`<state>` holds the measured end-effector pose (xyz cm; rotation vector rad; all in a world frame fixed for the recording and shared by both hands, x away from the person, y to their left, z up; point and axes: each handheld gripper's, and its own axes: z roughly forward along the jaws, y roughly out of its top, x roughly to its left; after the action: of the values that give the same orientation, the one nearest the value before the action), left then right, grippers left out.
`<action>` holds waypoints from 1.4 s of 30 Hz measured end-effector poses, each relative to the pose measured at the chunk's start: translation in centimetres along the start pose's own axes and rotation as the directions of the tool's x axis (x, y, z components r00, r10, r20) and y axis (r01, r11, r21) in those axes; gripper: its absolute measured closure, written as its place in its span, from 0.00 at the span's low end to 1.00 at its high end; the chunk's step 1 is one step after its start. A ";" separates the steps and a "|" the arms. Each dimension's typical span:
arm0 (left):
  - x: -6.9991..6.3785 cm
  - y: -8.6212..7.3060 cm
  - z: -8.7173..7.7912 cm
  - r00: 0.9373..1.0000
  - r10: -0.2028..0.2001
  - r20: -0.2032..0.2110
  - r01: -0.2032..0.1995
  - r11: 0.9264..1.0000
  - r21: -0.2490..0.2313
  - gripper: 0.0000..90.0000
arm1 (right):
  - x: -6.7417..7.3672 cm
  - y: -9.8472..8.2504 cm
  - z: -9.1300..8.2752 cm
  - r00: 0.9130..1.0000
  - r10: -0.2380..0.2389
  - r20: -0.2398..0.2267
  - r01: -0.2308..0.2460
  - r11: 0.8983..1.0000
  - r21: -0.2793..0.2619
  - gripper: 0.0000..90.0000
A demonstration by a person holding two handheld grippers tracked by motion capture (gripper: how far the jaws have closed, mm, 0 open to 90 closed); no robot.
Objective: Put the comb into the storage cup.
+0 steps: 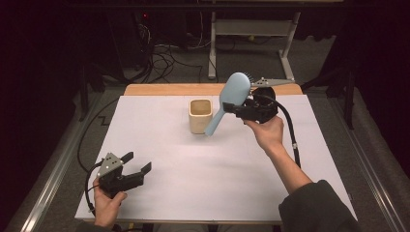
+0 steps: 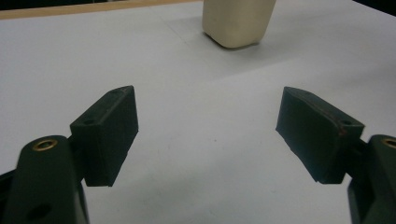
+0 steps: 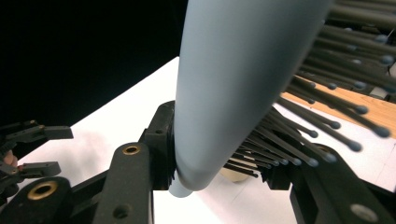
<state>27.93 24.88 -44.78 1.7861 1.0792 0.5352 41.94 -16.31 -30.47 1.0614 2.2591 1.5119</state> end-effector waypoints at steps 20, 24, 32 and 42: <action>0.1 -0.1 0.0 1.000 0.000 0.018 0.000 1.000 0.000 0.23 | -0.3 2.3 1.6 0.999 0.003 0.047 -0.003 1.000 0.002 0.63; 0.1 -0.1 0.0 1.000 -0.003 0.019 0.003 1.000 -0.001 0.23 | -0.4 2.6 1.8 0.999 0.007 0.053 -0.007 1.000 -0.002 0.63; 0.0 -0.1 0.0 1.000 0.000 0.028 0.000 1.000 0.000 0.22 | -0.5 3.1 2.3 0.998 0.016 0.063 -0.016 1.000 0.002 0.63; 0.0 -0.1 -0.1 1.000 0.000 0.030 0.000 1.000 -0.001 0.22 | -0.5 3.9 2.6 0.996 0.005 0.088 -0.005 1.000 0.008 0.63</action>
<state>27.79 24.90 -44.84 1.7880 1.0579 0.5070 45.43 -13.93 -28.28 1.1141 2.2068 1.4301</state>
